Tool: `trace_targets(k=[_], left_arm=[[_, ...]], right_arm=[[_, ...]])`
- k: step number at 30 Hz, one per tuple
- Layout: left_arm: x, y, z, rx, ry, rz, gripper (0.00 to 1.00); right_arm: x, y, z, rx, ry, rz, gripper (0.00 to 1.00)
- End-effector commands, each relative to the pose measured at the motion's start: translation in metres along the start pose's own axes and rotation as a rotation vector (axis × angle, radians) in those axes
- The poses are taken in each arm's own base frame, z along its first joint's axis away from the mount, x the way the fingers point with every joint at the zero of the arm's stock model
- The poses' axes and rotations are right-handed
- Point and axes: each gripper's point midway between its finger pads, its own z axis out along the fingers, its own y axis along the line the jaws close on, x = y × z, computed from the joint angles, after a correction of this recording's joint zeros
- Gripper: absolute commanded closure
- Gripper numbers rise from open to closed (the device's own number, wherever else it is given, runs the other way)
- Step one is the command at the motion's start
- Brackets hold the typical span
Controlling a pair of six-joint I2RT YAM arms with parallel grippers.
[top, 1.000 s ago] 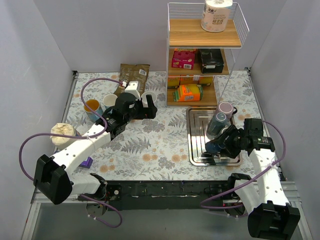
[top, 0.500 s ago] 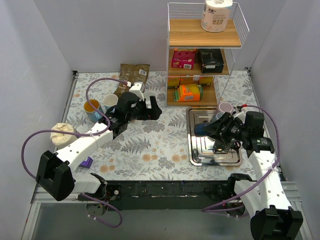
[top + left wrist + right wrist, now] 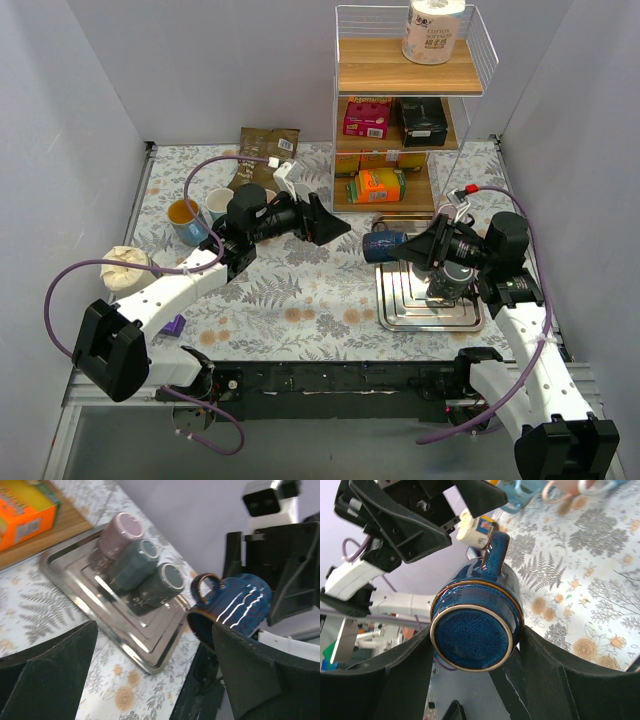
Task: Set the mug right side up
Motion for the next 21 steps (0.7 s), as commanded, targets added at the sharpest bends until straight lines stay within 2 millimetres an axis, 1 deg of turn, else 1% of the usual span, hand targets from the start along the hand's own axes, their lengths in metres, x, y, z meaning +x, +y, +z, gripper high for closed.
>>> trace_targets(k=[1, 2, 3, 4, 5, 6, 9, 14, 17, 18, 21], left_arm=[[-0.01, -0.056, -0.006, 0.294, -0.007, 0.046, 0.02], [-0.013, -0.064, -0.008, 0.332, -0.017, 0.042, 0.02], [-0.008, -0.069, -0.011, 0.37, 0.002, 0.036, 0.02], [-0.007, -0.074, -0.013, 0.4, 0.005, 0.035, 0.02], [-0.011, -0.08, -0.015, 0.433, -0.014, 0.043, 0.02], [-0.01, -0.087, -0.019, 0.467, -0.001, 0.02, 0.02], [-0.013, -0.094, -0.023, 0.506, -0.015, -0.005, 0.02], [-0.008, -0.104, -0.028, 0.562, 0.001, -0.025, 0.02], [-0.002, -0.11, -0.027, 0.583, 0.023, -0.027, 0.02], [0.0, -0.108, -0.024, 0.579, 0.032, -0.033, 0.02], [0.006, -0.11, -0.019, 0.587, 0.048, -0.053, 0.08]], right_arm=[[0.002, 0.046, -0.003, -0.189, 0.044, -0.182, 0.99], [0.005, 0.048, -0.003, -0.205, 0.061, -0.189, 0.99], [0.005, 0.051, -0.003, -0.219, 0.059, -0.209, 0.99], [0.007, 0.051, -0.002, -0.224, 0.065, -0.211, 0.99], [0.01, 0.051, -0.002, -0.235, 0.081, -0.212, 0.99], [0.011, 0.055, -0.002, -0.255, 0.083, -0.235, 0.99], [0.017, 0.056, 0.0, -0.291, 0.095, -0.266, 0.99], [0.021, 0.057, 0.005, -0.321, 0.112, -0.283, 0.99], [0.022, 0.059, 0.006, -0.34, 0.115, -0.279, 0.99], [0.024, 0.059, 0.006, -0.343, 0.115, -0.275, 0.99], [0.024, 0.063, 0.007, -0.359, 0.11, -0.277, 0.99]])
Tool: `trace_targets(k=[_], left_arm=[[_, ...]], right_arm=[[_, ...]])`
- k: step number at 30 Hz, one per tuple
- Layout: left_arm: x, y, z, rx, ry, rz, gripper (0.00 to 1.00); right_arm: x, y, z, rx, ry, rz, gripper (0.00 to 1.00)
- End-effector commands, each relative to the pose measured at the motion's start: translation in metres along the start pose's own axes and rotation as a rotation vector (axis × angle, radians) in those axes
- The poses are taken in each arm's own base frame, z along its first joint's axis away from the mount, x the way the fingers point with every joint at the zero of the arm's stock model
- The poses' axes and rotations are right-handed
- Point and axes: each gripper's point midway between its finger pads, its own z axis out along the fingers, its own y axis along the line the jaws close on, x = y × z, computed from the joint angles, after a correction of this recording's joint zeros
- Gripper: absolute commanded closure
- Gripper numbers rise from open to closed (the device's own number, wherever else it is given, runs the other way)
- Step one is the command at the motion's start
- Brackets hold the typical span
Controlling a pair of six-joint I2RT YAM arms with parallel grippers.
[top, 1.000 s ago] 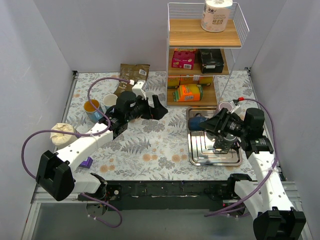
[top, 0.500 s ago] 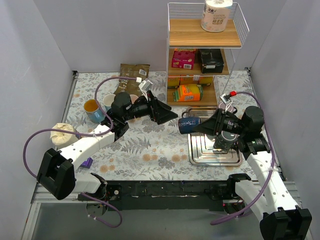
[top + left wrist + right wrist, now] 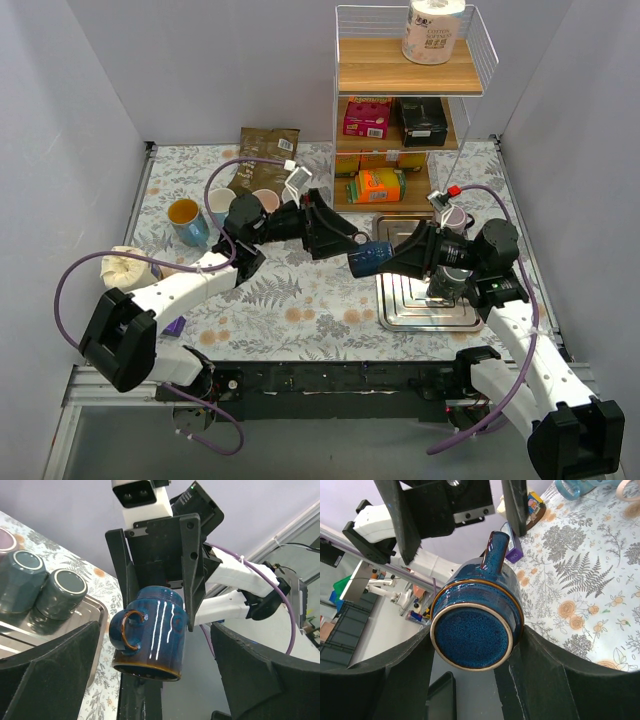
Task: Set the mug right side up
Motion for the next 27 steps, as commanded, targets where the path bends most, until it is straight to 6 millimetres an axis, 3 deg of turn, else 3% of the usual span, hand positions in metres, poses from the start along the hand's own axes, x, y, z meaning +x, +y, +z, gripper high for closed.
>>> trace_targets(k=[1, 3, 11, 14, 21, 27], left_arm=[[0.01, -0.006, 0.008, 0.046, 0.029, -0.023, 0.12], [0.011, -0.003, 0.01, 0.039, 0.027, -0.035, 0.15], [0.007, -0.005, 0.012, 0.042, 0.012, -0.052, 0.42], [0.006, -0.01, 0.011, 0.056, 0.008, -0.059, 0.45], [0.003, -0.015, 0.01, 0.076, -0.014, -0.106, 0.69], [0.006, -0.014, 0.01, 0.067, -0.011, -0.123, 0.69]], right_arm=[[-0.009, 0.023, 0.002, -0.077, -0.018, -0.113, 0.99], [-0.008, 0.025, 0.003, -0.087, -0.017, -0.112, 0.99], [-0.003, 0.027, 0.003, -0.099, -0.012, -0.117, 0.99], [-0.001, 0.026, 0.003, -0.105, -0.013, -0.116, 0.99], [-0.001, 0.027, 0.003, -0.117, -0.031, -0.106, 0.99], [-0.003, 0.029, 0.003, -0.126, -0.045, -0.107, 0.99]])
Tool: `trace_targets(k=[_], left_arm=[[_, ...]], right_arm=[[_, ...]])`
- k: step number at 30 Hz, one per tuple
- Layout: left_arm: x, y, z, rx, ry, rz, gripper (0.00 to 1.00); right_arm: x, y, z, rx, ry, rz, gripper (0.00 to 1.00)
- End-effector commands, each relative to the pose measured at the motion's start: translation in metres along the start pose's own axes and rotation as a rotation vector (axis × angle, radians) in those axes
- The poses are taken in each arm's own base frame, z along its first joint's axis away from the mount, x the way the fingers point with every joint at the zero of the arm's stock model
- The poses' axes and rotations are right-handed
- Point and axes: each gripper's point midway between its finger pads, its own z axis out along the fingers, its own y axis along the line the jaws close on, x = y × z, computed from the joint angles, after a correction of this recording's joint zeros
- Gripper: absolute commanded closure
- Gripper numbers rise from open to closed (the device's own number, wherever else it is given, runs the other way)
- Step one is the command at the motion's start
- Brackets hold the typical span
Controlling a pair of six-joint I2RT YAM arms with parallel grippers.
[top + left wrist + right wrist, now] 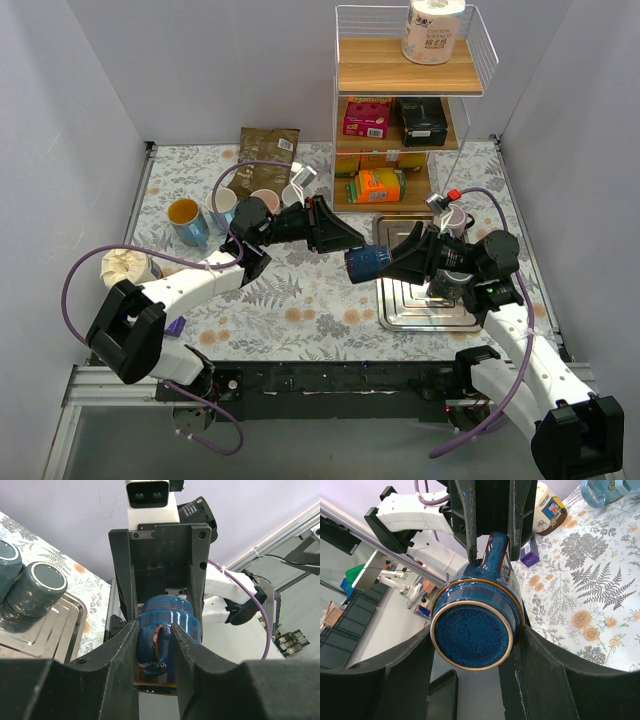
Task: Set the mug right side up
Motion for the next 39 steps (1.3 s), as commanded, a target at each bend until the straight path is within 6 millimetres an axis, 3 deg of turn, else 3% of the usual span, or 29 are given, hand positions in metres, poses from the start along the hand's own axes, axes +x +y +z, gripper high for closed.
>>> trace_targets(k=[1, 13, 17, 22, 25, 27, 29, 30, 32, 33, 35, 36, 38, 39], left_arm=[[-0.003, -0.012, -0.001, 0.028, -0.016, 0.015, 0.69], [0.003, -0.01, 0.002, 0.037, -0.017, 0.002, 0.6], [0.002, -0.008, 0.003, 0.027, -0.024, 0.01, 0.74], [0.004, 0.0, 0.004, -0.008, -0.031, 0.005, 1.0], [-0.003, 0.006, 0.003, -0.064, -0.069, 0.002, 1.0], [-0.009, 0.024, 0.003, -0.173, -0.1, -0.017, 1.0], [-0.016, 0.036, 0.001, -0.26, -0.119, -0.025, 1.0], [-0.018, 0.052, -0.002, -0.355, -0.123, -0.041, 1.0], [-0.019, 0.066, -0.006, -0.447, -0.123, -0.056, 1.0], [-0.015, 0.081, -0.014, -0.535, -0.115, -0.073, 1.0], [-0.019, 0.087, -0.018, -0.603, -0.119, -0.08, 1.0], [-0.01, 0.098, -0.026, -0.674, -0.088, -0.112, 1.0], [-0.01, 0.112, -0.039, -0.787, -0.097, -0.114, 1.0], [0.004, 0.122, -0.053, -0.872, -0.06, -0.149, 1.0]], right_arm=[[-0.009, 0.012, 0.001, -0.031, -0.041, -0.071, 0.99], [-0.012, 0.014, 0.001, -0.056, -0.082, -0.055, 0.99], [-0.012, 0.013, 0.001, -0.06, -0.087, -0.045, 0.99], [-0.012, 0.015, 0.001, -0.066, -0.094, -0.034, 0.99], [-0.013, 0.008, 0.002, -0.035, -0.087, 0.006, 0.99], [-0.013, -0.006, 0.003, 0.016, -0.071, -0.033, 0.97], [-0.014, -0.023, 0.003, 0.121, -0.063, 0.041, 0.74], [-0.005, -0.039, 0.0, 0.19, -0.035, 0.056, 0.53], [-0.01, -0.052, -0.002, 0.272, -0.05, 0.057, 0.4], [-0.002, -0.063, -0.004, 0.31, -0.026, 0.089, 0.3], [0.002, -0.077, -0.007, 0.37, -0.026, 0.126, 0.24], [0.01, -0.087, -0.009, 0.407, -0.008, 0.182, 0.2], [0.015, -0.104, -0.015, 0.486, -0.014, 0.204, 0.18], [0.022, -0.112, -0.018, 0.523, -0.005, 0.24, 0.17]])
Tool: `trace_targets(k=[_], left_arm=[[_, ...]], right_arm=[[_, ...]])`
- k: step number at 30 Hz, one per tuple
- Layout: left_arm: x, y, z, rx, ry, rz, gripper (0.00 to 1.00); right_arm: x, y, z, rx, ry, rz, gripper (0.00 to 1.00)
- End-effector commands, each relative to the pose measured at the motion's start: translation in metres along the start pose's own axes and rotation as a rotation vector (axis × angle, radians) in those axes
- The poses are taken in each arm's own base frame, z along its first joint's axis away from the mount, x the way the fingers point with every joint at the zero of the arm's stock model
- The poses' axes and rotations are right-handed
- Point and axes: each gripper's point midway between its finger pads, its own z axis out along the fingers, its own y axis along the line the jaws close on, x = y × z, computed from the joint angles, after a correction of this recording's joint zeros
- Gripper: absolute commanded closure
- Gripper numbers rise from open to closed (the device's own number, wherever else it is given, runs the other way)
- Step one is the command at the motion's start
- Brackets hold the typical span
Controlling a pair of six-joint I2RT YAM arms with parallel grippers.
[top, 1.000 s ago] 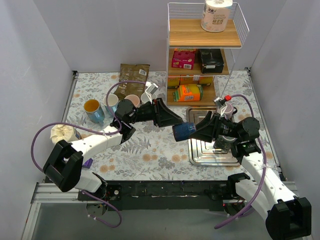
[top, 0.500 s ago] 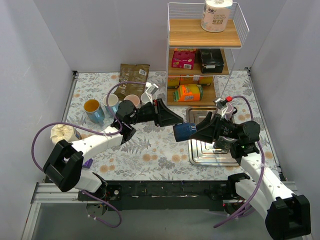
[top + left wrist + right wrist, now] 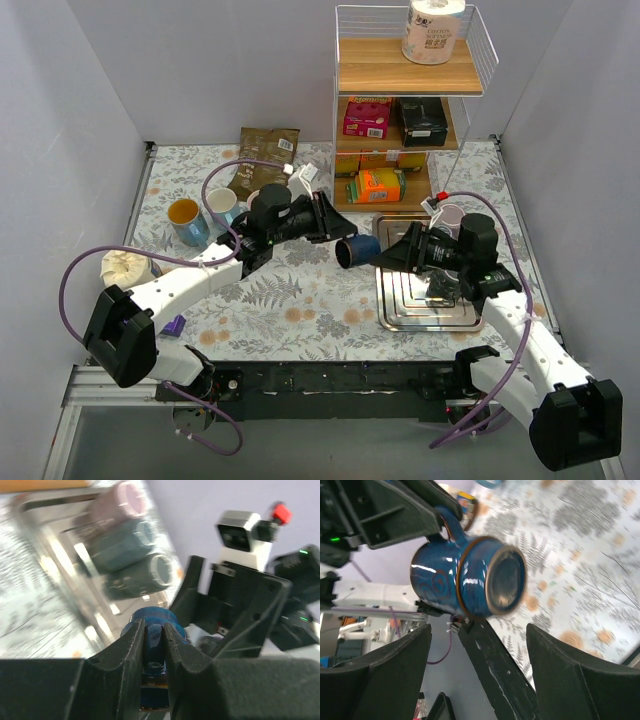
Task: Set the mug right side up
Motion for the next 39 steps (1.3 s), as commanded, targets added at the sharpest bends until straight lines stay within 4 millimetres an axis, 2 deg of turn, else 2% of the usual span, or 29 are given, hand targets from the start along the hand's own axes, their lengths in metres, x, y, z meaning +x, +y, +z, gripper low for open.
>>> trace_targets(k=[1, 4, 6, 8, 9, 11, 12, 14, 15, 18, 24, 26, 29, 32, 33, 36, 39], left_arm=[[0.004, 0.074, -0.024, -0.432, -0.005, -0.004, 1.0], [0.016, 0.112, -0.051, -0.642, 0.009, -0.008, 1.0], [0.018, 0.139, -0.076, -0.794, 0.012, -0.013, 1.0], [0.015, 0.155, -0.093, -0.883, -0.006, -0.018, 1.0], [0.016, 0.168, -0.108, -0.949, 0.001, -0.043, 1.0], [0.013, 0.181, -0.124, -1.007, -0.008, -0.059, 1.0], [0.01, 0.195, -0.141, -1.069, -0.019, -0.086, 1.0], [0.006, 0.206, -0.158, -1.115, -0.031, -0.105, 1.0], [0.005, 0.219, -0.176, -1.182, -0.031, -0.125, 1.0], [0.004, 0.237, -0.205, -1.279, -0.017, -0.169, 1.0], [-0.004, 0.265, -0.247, -1.405, 0.021, -0.258, 1.0], [-0.007, 0.269, -0.25, -1.38, 0.041, -0.278, 1.0], [-0.007, 0.28, -0.268, -1.402, 0.053, -0.338, 1.0], [-0.006, 0.286, -0.285, -1.424, 0.044, -0.377, 1.0], [-0.008, 0.292, -0.304, -1.457, 0.012, -0.418, 1.0], [-0.009, 0.297, -0.321, -1.462, -0.028, -0.46, 1.0], [-0.008, 0.302, -0.33, -1.466, -0.054, -0.495, 1.0]], right_arm=[[0.009, -0.048, -0.003, 0.239, 0.007, 0.062, 0.16], [0.014, -0.066, -0.006, 0.329, 0.026, 0.096, 0.16], [0.017, -0.071, -0.006, 0.346, 0.036, 0.098, 0.16], [0.017, -0.073, -0.007, 0.355, 0.036, 0.097, 0.16], [0.018, -0.073, -0.007, 0.357, 0.038, 0.097, 0.16], [0.017, -0.075, -0.009, 0.37, 0.031, 0.088, 0.16], [0.018, -0.075, -0.011, 0.377, 0.033, 0.088, 0.16], [0.018, -0.075, -0.013, 0.393, 0.028, 0.077, 0.16], [0.02, -0.075, -0.015, 0.399, 0.032, 0.079, 0.17], [0.023, -0.075, -0.017, 0.404, 0.034, 0.071, 0.17], [0.033, -0.073, -0.02, 0.385, 0.04, 0.072, 0.18], [0.034, -0.072, -0.021, 0.382, 0.038, 0.075, 0.17], [0.038, -0.072, -0.022, 0.376, 0.037, 0.072, 0.18], [0.04, -0.071, -0.022, 0.36, 0.037, 0.076, 0.18], [0.041, -0.07, -0.022, 0.355, 0.038, 0.073, 0.17], [0.044, -0.072, -0.021, 0.35, 0.047, 0.078, 0.17], [0.044, -0.073, -0.02, 0.346, 0.059, 0.078, 0.18]])
